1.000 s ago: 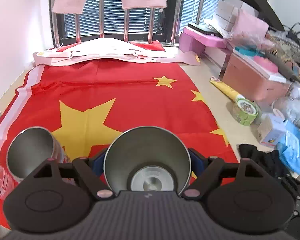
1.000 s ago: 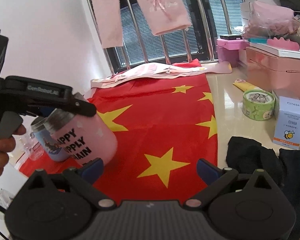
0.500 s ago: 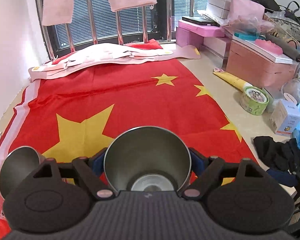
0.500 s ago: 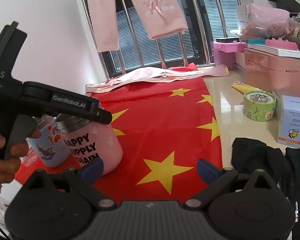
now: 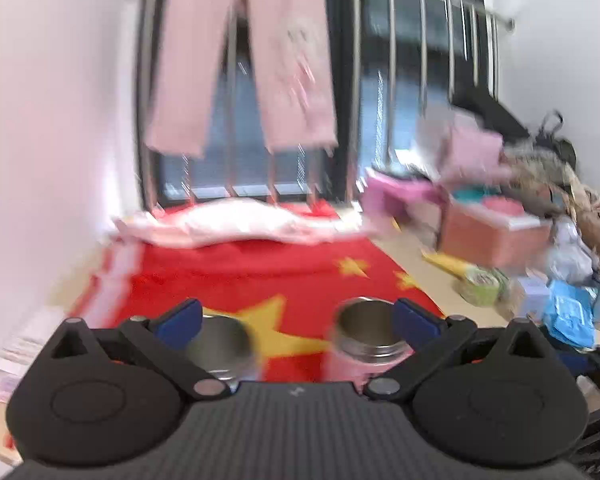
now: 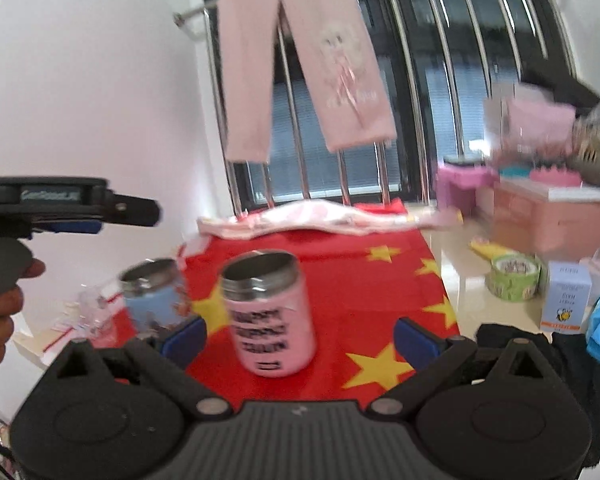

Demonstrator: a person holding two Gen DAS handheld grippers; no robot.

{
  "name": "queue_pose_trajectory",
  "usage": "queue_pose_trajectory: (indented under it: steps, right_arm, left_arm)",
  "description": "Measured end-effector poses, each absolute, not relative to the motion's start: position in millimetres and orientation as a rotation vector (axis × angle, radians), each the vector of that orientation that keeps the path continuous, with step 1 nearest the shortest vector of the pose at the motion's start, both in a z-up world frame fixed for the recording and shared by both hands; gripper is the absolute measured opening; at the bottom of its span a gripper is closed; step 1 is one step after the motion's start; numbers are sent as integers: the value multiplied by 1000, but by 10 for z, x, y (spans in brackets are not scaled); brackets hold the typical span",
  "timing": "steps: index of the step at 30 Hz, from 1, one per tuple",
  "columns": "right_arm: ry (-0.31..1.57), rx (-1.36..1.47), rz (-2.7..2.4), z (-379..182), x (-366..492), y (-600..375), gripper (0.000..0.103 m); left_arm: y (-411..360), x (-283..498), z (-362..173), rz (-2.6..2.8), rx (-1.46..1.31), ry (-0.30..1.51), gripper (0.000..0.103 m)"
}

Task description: Flip cup upright

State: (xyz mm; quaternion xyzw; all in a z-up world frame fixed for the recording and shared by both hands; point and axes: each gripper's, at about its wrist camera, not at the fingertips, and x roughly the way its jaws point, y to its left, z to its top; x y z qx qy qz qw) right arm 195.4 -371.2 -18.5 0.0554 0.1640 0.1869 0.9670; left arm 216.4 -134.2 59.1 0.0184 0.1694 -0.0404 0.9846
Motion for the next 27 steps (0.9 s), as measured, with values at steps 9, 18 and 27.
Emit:
queue_pose_trajectory:
  steps: [9,18,27]
  right_arm:
    - [182,109,324,45,1015,-3139,103]
    - [168,84,264,257,439,-2824,103]
    - [164,70,237,163,212,-2771,103]
  left_arm:
    - [-503,1056,722,-17,59,162,103]
    - [-176,309,557,-5,16,115,103]
    - [-122,95,277,43,-31,155,103]
